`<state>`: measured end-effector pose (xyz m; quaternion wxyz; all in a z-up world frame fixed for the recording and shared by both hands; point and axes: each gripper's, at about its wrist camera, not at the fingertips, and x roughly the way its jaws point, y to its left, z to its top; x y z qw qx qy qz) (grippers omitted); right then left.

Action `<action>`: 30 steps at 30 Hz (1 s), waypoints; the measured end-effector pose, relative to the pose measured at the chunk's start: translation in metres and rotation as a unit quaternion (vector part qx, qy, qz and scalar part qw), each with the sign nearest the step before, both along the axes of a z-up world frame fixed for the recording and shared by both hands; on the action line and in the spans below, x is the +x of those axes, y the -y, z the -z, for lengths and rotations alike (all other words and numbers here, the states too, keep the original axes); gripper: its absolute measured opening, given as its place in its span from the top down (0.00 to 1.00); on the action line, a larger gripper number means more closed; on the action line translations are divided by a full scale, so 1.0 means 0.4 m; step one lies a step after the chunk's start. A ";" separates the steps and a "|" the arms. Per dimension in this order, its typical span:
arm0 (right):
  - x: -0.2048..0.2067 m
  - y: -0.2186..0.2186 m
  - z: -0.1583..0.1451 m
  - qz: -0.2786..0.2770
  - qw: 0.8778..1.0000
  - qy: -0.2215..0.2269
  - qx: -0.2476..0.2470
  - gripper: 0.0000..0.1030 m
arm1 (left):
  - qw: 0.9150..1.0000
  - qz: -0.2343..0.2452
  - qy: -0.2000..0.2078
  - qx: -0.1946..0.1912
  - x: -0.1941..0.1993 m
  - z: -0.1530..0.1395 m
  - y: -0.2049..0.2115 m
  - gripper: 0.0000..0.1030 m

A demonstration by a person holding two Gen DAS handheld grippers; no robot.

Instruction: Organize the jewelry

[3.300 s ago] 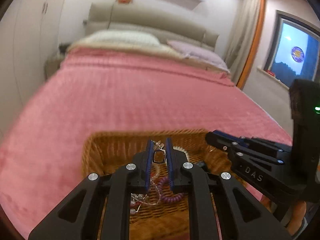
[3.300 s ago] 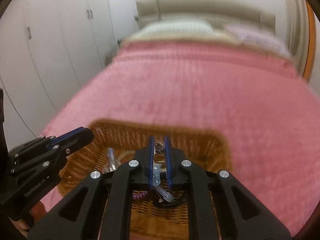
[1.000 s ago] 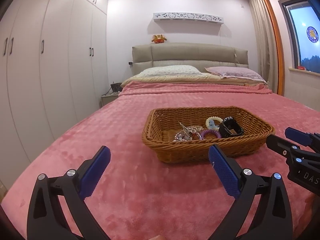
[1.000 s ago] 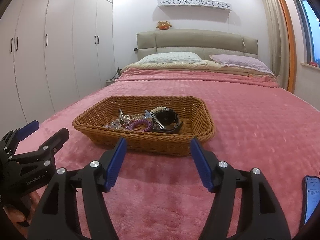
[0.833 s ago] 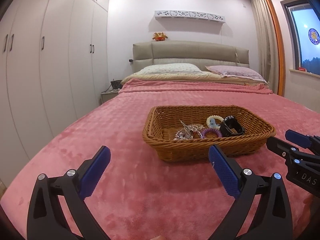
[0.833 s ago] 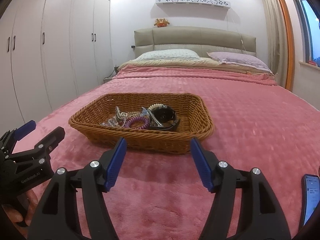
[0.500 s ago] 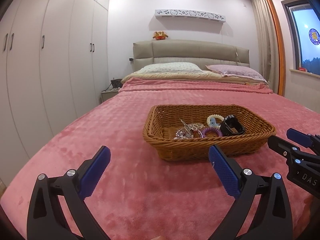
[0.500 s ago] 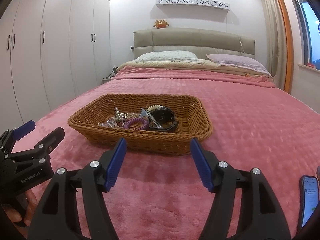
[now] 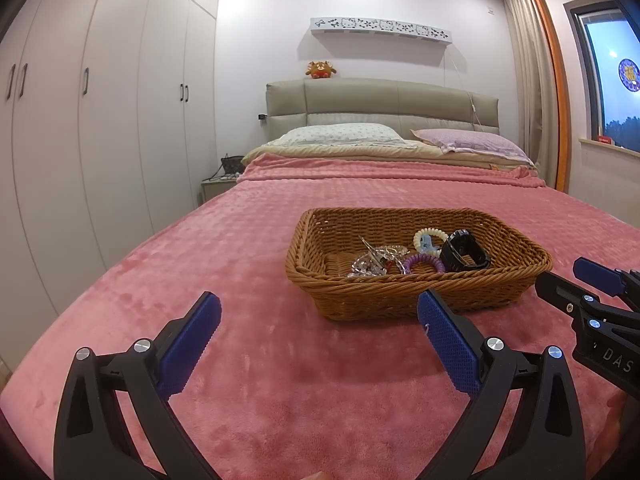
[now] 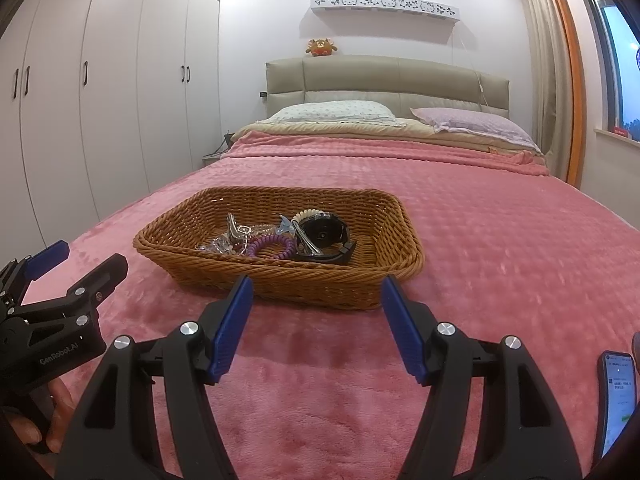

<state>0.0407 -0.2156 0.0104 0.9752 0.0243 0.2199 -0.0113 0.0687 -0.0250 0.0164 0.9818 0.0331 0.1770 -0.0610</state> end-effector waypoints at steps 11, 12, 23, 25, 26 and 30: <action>-0.001 0.001 -0.002 0.001 1.000 0.001 -0.002 0.39 | 1.000 0.000 0.000 0.000 -0.001 -0.001 0.000 0.07; -0.001 0.002 -0.002 0.001 1.000 0.001 -0.002 0.39 | 1.000 0.000 0.000 0.000 -0.001 0.000 0.000 0.07; -0.002 0.001 -0.002 0.001 1.000 0.001 -0.004 0.39 | 1.000 0.000 -0.003 0.002 -0.001 0.002 0.004 0.07; -0.002 0.001 -0.002 0.001 1.000 0.001 -0.003 0.39 | 1.000 0.001 -0.003 0.002 -0.002 0.005 0.005 0.07; -0.002 0.002 -0.002 0.001 1.000 0.001 -0.003 0.39 | 1.000 0.001 -0.003 0.002 -0.002 0.006 0.005 0.07; -0.003 0.003 -0.002 0.001 1.000 0.002 -0.003 0.39 | 1.000 0.003 -0.005 0.003 -0.001 0.007 0.007 0.07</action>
